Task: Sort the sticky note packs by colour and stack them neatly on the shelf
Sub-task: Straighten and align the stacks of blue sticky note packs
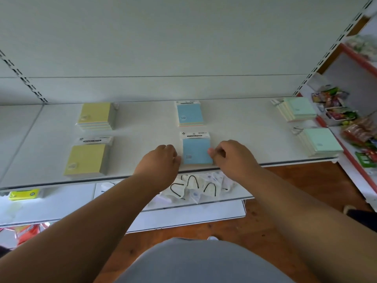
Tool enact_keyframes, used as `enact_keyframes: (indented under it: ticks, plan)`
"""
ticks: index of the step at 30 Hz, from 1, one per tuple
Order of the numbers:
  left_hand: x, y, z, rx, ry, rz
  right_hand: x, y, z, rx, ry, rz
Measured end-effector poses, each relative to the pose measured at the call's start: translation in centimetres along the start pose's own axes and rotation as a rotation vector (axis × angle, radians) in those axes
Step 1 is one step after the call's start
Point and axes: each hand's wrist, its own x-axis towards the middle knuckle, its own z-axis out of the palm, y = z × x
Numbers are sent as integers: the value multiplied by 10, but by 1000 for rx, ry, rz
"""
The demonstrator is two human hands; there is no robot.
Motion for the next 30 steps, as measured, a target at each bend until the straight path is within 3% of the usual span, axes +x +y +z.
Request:
enact_keyframes:
  ticks: [3,8,19,30]
  plan:
    - [0,1,-1,152,-108,97,-5,8,-7,-88,-106,-161]
    - [6,10,7,189,-87,113,0,5,-8,-162,-157,-320]
    - [2,14,15,171,-48,104,-9,11,1,-308,-23,-373]
    - [5,14,14,197,-72,101,-12,4,0,-292,-50,-310]
